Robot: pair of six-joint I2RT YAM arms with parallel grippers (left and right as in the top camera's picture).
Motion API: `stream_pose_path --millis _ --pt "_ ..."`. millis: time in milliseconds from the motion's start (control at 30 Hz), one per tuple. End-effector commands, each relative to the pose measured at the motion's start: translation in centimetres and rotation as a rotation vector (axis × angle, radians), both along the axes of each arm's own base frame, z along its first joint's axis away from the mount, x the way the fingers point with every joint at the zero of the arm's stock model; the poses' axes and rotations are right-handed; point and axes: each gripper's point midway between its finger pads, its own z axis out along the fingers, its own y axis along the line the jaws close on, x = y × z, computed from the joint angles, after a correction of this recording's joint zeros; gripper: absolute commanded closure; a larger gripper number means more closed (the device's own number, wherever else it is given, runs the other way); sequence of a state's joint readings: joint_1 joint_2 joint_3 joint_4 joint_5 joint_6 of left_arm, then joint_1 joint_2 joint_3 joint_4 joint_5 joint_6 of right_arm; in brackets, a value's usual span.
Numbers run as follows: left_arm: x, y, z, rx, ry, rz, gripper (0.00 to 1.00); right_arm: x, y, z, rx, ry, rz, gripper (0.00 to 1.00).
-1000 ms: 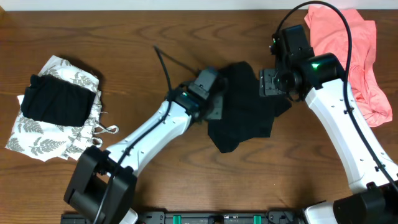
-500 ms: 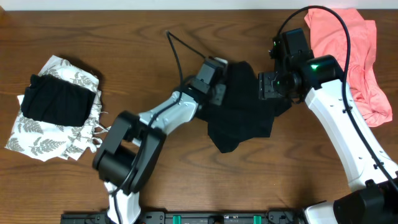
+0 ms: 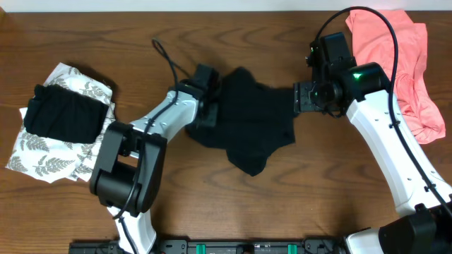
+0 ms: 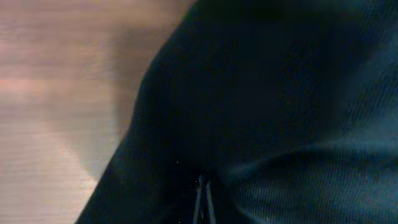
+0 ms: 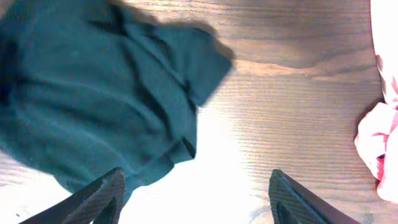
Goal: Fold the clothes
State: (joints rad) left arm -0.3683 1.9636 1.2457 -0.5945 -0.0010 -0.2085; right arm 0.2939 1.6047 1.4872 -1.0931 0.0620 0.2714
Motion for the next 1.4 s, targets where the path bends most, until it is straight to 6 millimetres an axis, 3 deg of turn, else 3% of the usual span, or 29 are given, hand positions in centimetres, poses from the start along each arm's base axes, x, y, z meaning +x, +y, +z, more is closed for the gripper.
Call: stream_pose_path --millis 0,200,267,433,600,733,1100,1367 --pt "-3.7 2.6 -1.4 0.081 0.137 0.118 0.94 -0.2 -0.7 0.4 -0.008 -0.007 -0.025 0.24" --pt "-5.8 1.9 2.6 0.039 0.151 0.147 0.94 -1.0 -0.2 -0.9 0.017 0.042 -0.002 0.11" --pt "-5.8 1.0 4.6 -0.007 0.109 0.149 0.94 -1.3 0.2 -2.3 0.045 0.075 0.007 0.08" --pt "-5.6 -0.9 9.0 -0.080 -0.021 0.121 0.94 -2.0 3.4 -7.2 0.249 0.174 0.096 0.07" --pt "-4.2 -3.6 11.0 -0.145 -0.144 0.045 0.93 -2.4 4.7 -10.8 0.341 0.240 0.107 0.07" --pt "-2.8 -5.4 11.2 -0.167 -0.216 -0.026 0.93 -3.0 7.0 -12.6 0.480 0.308 0.128 0.12" --pt "-1.5 -4.4 9.7 -0.077 -0.246 -0.045 0.93 -3.9 7.7 -18.1 0.511 0.451 -0.052 0.11" --pt "-1.5 -4.4 7.6 -0.053 -0.202 -0.046 0.93 -3.3 9.3 -18.0 0.614 0.442 -0.086 0.05"
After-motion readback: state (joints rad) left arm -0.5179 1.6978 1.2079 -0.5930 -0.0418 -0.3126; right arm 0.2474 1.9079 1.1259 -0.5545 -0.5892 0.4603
